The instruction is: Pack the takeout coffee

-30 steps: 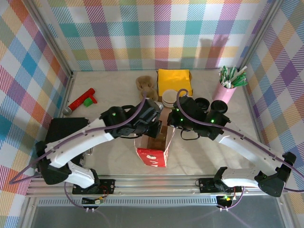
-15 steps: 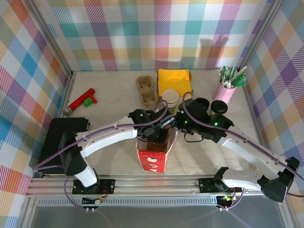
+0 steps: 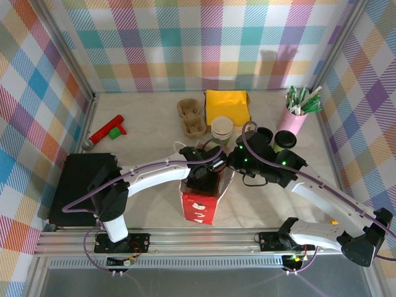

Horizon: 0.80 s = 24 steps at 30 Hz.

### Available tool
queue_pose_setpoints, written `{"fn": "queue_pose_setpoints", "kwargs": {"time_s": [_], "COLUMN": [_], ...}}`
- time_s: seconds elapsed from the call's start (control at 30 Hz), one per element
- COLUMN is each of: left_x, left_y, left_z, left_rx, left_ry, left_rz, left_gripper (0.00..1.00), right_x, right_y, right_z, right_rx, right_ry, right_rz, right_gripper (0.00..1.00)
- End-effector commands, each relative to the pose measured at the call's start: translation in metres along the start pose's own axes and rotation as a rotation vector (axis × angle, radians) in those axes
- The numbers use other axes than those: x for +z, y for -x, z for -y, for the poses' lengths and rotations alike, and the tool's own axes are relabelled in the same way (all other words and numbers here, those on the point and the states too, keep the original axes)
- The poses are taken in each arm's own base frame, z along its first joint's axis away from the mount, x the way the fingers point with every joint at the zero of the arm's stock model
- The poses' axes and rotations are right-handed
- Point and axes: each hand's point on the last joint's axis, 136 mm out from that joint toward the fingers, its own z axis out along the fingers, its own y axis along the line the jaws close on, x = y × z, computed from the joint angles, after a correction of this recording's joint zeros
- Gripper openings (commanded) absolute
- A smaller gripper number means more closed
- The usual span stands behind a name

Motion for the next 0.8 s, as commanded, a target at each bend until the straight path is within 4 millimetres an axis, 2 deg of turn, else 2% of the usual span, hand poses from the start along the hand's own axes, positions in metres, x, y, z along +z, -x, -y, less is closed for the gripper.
{"fn": "queue_pose_setpoints", "kwargs": {"time_s": [0.0, 0.4, 0.77], "left_x": [0.011, 0.034, 0.063], "left_y": [-0.006, -0.029, -0.038], "left_z": [-0.005, -0.014, -0.017], "left_rx": [-0.032, -0.063, -0.065], "left_ry": [0.0, 0.016, 0.05], "left_rz": [-0.039, -0.129, -0.196], "left_gripper": [0.04, 0.02, 0.01], "right_x": [-0.006, -0.007, -0.01], "right_y": [0.003, 0.005, 0.008], "right_z": [-0.002, 0.005, 0.004], "right_rx": [0.022, 0.019, 0.011], "right_ry": [0.028, -0.006, -0.009], "right_rz": [0.02, 0.035, 0.042], "right_gripper": [0.0, 0.0, 0.0]}}
